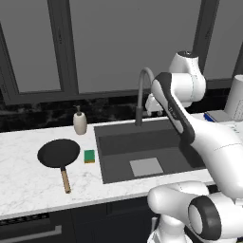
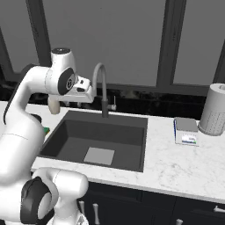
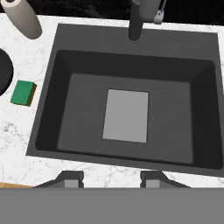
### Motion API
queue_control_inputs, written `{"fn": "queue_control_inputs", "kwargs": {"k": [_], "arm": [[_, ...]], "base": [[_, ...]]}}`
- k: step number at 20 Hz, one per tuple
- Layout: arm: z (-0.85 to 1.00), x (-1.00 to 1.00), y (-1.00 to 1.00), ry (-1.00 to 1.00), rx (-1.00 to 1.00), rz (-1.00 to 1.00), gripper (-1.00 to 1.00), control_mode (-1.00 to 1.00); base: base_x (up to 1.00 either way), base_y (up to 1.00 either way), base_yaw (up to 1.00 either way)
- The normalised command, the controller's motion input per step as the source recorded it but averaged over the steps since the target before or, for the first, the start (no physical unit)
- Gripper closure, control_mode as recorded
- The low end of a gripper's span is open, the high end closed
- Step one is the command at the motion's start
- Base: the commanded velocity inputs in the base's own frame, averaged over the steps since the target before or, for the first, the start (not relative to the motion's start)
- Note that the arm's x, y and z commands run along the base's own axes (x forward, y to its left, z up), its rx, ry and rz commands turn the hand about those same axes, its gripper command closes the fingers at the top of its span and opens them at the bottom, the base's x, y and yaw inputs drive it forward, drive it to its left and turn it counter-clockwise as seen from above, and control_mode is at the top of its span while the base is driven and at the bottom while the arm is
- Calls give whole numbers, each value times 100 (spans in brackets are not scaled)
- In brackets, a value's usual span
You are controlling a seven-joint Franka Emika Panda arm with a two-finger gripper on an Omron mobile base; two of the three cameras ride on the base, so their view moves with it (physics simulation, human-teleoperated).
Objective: Pick the pan and sponge and place them into the sink. Then turn on the water.
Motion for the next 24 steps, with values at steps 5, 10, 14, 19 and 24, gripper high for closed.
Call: {"fn": "queue_control_inputs", "kwargs": {"k": [5, 10, 14, 19, 24], "arm": [[0, -26, 77, -6, 0, 0, -100, -100], [0, -35, 100, -3, 0, 4, -100, -100], [-3, -7, 100, 10, -6, 16, -100, -100], [-26, 13, 98, 23, -12, 23, -100, -100], [-32, 11, 43, 3, -20, 3, -100, -100]], "base": [[0, 0, 0], [0, 0, 0], [0, 0, 0], [0, 0, 0], [0, 0, 0]]}}
